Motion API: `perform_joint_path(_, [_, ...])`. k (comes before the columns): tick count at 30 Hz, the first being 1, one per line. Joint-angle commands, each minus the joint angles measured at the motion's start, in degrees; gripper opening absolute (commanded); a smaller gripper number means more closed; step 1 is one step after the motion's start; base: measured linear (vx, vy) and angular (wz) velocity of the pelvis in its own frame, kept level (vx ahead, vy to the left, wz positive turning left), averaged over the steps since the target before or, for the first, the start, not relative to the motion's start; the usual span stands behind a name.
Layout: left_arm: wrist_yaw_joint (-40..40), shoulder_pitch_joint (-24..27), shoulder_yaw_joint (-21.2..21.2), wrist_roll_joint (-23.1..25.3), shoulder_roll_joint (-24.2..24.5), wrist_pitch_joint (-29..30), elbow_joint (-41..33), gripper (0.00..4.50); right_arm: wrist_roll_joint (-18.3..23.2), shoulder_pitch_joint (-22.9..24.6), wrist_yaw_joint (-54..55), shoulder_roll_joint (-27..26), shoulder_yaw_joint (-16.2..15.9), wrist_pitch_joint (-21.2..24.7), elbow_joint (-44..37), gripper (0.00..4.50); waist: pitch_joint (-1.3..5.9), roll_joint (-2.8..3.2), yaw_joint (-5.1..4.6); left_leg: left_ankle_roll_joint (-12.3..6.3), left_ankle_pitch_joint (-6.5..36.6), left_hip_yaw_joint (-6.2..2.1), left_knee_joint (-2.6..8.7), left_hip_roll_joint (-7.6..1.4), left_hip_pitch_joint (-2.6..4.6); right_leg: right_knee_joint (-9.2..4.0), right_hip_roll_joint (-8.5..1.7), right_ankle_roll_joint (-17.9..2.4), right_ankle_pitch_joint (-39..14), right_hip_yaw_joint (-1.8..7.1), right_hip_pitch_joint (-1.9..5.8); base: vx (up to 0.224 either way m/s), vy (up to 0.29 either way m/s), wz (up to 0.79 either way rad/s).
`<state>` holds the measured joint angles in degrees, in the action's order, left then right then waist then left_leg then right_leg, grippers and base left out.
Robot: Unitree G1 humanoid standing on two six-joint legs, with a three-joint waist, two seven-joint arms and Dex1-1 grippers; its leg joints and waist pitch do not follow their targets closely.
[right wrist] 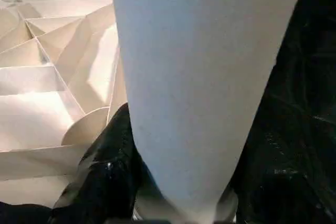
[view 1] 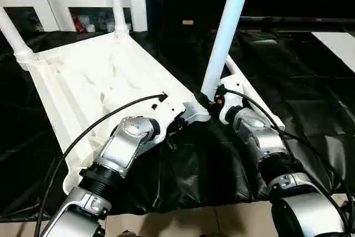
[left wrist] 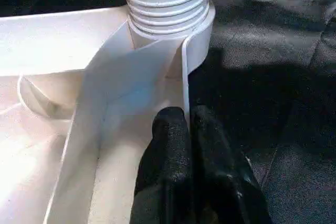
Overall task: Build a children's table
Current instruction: Insert table leg to table base, then rotate leg to tighten
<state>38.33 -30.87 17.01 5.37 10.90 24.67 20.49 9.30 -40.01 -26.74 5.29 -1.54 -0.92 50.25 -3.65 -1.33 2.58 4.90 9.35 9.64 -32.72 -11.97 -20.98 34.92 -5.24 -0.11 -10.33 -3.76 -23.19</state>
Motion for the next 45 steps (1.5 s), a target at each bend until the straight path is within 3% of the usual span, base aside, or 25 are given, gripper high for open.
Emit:
perform_joint_path(1, [2.98,-0.34,1.78,-1.21,-0.47,-2.92,-3.5,0.0,-0.17,1.21,1.09,-0.8,0.41,2.39,5.4,1.99,3.1,0.4,0.39,-0.09,21.11,-0.09,4.15,-0.6,0.2,-5.47,-2.42,-9.48,-22.51,1.88,2.07,0.0,0.0,0.0])
perform_joint_path(2, [4.47,-0.36,1.99,-1.51,0.08,-4.11,-3.15,0.0,0.09,0.97,0.33,-0.72,0.78,1.75,5.39,2.34,3.06,0.39,0.36,-0.15,21.34,-0.1,4.17,-0.59,0.21,-5.55,-2.4,-9.29,-22.99,1.88,2.02,0.0,0.0,0.0])
perform_joint_path(5, [6.83,-0.4,2.19,-2.54,0.6,-5.66,-2.8,0.0,0.79,0.89,-1.11,-0.76,1.39,1.3,4.79,2.73,3.27,0.23,0.25,-0.46,19.98,-0.07,4.15,-0.65,0.06,-5.42,-2.44,-9.33,-21.64,1.98,2.08,0.0,0.0,0.0])
perform_joint_path(8, [11.24,-0.48,2.2,-4.4,1.78,-7.68,-2.45,0.0,1.06,1.39,-4.74,-0.16,0.89,-0.37,2.07,2.9,3.59,0.29,0.43,-1.02,17.83,0.16,3.95,-0.74,0.22,-5.01,-2.39,-10.91,-17.0,2.16,2.11,0.0,0.0,0.0])
perform_joint_path(9, [12.72,-0.46,2.33,-4.87,2.24,-8.1,-2.51,0.0,0.85,1.58,-5.48,0.13,0.6,-1.18,1.28,3.05,3.84,0.35,0.86,-1.7,14.49,0.35,3.73,-0.82,0.01,-4.26,-2.27,-12.61,-10.86,2.18,2.36,0.0,0.0,0.0])
perform_joint_path(12, [16.52,-0.22,3.07,-5.82,3.57,-9.05,-2.89,0.0,0.62,2.19,-8.11,1.03,-0.06,-2.19,-0.48,3.22,3.96,0.38,1.41,-2.77,11.16,0.54,3.52,-0.82,-0.04,-3.56,-2.15,-14.03,-5.64,2.13,2.56,0.0,0.0,0.0])
perform_joint_path(17, [21.38,-0.19,3.64,-7.06,5.55,-10.2,-2.7,0.0,1.74,4.54,-13.05,2.72,-0.56,-1.58,-5.61,3.66,3.88,0.32,2.17,-3.18,11.28,0.73,3.52,-0.92,0.22,-3.56,-2.18,-13.89,-5.77,2.25,2.56,0.0,0.0,0.0])
perform_joint_path(21, [26.25,-0.98,3.75,-7.42,7.46,-12.68,-0.76,0.0,3.33,9.74,-22.46,7.13,-2.68,0.44,-14.49,3.66,3.8,0.26,3.14,-3.01,12.34,0.87,3.52,-0.98,0.58,-3.89,-2.11,-12.64,-7.4,2.42,2.45,0.0,0.0,0.0])
perform_joint_path(24, [30.01,-1.18,4.11,-8.34,8.47,-13.58,-0.13,0.0,2.99,12.43,-26.42,9.49,-3.8,0.11,-17.68,3.66,3.77,0.24,3.6,-2.74,12.7,0.8,3.66,-1.04,0.44,-3.99,-2.32,-12.56,-8.58,2.38,2.46,0.0,0.0,0.0])
perform_joint_path(25, [30.83,-1.24,4.21,-8.58,8.65,-13.66,0.0,0.0,2.95,12.97,-27.18,9.95,-4.0,0.12,-18.24,3.66,3.81,0.51,3.66,-2.57,13.11,0.82,3.64,-1.05,0.55,-3.97,-2.29,-12.47,-8.89,2.41,2.4,0.0,0.0,0.0])
perform_joint_path(27, [32.41,-1.45,4.42,-8.86,8.98,-14.32,0.5,0.0,2.84,14.18,-28.97,11.04,-4.59,0.35,-19.52,3.66,3.75,0.23,3.62,-2.2,13.43,0.72,3.74,-0.95,0.25,-4.06,-2.36,-12.22,-9.99,2.38,2.56,0.0,0.0,0.0])
perform_joint_path(29, [34.25,-2.0,4.72,-8.58,9.33,-15.4,1.6,0.0,2.75,15.89,-31.68,12.8,-5.93,1.87,-22.04,3.66,3.64,0.33,3.75,-2.0,14.06,0.72,3.78,-0.93,0.41,-4.42,-2.26,-11.44,-11.71,2.37,2.47,0.0,0.0,0.0])
perform_joint_path(32, [36.36,-2.49,5.22,-8.6,9.89,-16.19,2.56,0.0,1.49,17.05,-34.19,14.78,-7.81,2.44,-23.3,3.66,3.76,0.3,3.8,-1.85,14.02,0.63,3.78,-1.04,0.3,-4.23,-2.42,-11.71,-11.57,2.36,2.56,0.0,0.0,0.0])
perform_joint_path(33, [36.8,-2.57,5.24,-8.53,9.98,-16.47,2.84,0.0,1.15,17.21,-34.42,15.18,-8.18,2.5,-23.48,3.66,3.77,0.7,3.86,-1.66,13.97,0.59,3.75,-1.0,0.28,-4.19,-2.41,-11.77,-11.57,2.35,2.52,0.0,0.0,0.0])
perform_joint_path(37, [38.02,-2.54,5.5,-8.23,10.43,-17.08,3.54,0.0,0.23,17.78,-35.31,16.16,-9.05,2.66,-23.89,3.66,3.93,0.47,3.73,-1.65,13.54,0.52,3.69,-0.99,0.16,-4.07,-2.41,-12.03,-10.44,2.26,2.73,0.0,0.0,0.0])
perform_joint_path(38, [38.45,-2.54,5.61,-8.01,10.63,-17.67,4.11,0.0,-0.01,18.13,-35.45,16.49,-9.25,2.84,-24.24,3.39,3.93,0.45,3.68,-1.77,13.36,0.52,3.64,-0.97,0.14,-4.05,-2.37,-12.27,-9.98,2.25,2.74,0.0,0.0,0.0])
perform_joint_path(41, [38.77,-2.69,5.48,-7.93,10.7,-18.11,4.78,0.0,0.4,18.44,-35.36,16.61,-9.21,3.23,-24.86,3.39,4.03,0.45,3.69,-2.07,12.61,0.57,3.51,-0.96,0.17,-3.83,-2.33,-12.85,-8.3,2.24,2.8,0.0,0.0,0.0])
perform_joint_path(45, [39.08,-2.74,5.12,-7.74,10.73,-18.6,5.28,0.0,0.93,18.54,-35.46,16.26,-9.01,3.52,-25.44,2.96,4.04,0.42,3.7,-2.14,12.73,0.57,3.49,-0.98,0.19,-3.83,-2.39,-13.07,-8.72,2.23,2.84,0.0,0.0,0.0])
